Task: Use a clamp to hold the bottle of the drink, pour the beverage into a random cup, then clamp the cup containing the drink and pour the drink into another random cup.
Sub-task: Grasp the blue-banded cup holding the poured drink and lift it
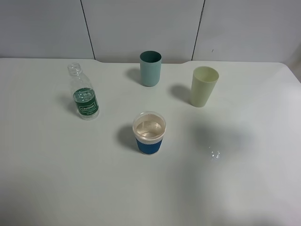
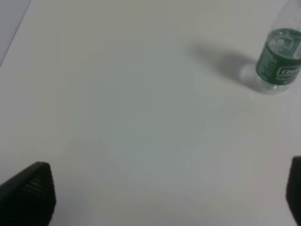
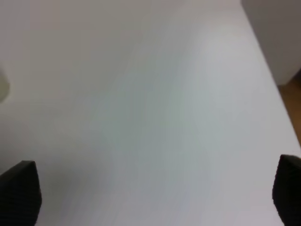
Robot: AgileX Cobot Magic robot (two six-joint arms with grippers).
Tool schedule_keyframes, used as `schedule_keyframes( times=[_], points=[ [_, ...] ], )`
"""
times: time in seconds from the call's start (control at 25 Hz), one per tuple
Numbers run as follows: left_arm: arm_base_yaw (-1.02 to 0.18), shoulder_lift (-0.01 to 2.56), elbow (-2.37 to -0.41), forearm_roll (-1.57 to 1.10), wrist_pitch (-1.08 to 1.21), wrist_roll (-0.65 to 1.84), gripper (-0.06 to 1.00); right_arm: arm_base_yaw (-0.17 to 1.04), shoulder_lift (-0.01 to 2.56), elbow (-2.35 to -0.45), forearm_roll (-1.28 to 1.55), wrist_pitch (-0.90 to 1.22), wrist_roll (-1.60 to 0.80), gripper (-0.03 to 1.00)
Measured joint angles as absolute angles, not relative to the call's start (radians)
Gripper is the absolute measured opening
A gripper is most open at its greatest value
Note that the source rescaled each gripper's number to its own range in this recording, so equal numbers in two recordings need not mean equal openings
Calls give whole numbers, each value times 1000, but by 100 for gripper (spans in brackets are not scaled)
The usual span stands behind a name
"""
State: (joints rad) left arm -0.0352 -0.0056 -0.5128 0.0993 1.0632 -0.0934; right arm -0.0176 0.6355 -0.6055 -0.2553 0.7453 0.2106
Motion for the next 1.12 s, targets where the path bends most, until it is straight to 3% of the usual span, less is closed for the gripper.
schedule_keyframes(
  times=[0.32,0.72,1.12],
  points=[
    [-35,-6,-513,99,1063,-93,100,309,945,-612,-256,443,195,95],
    [-35,-6,-513,99,1063,-93,100,642,1063,-612,-256,342,117,95],
    [-35,-6,-513,99,1063,-93,100,721,1130,-612,-226,324,97,95]
  ],
)
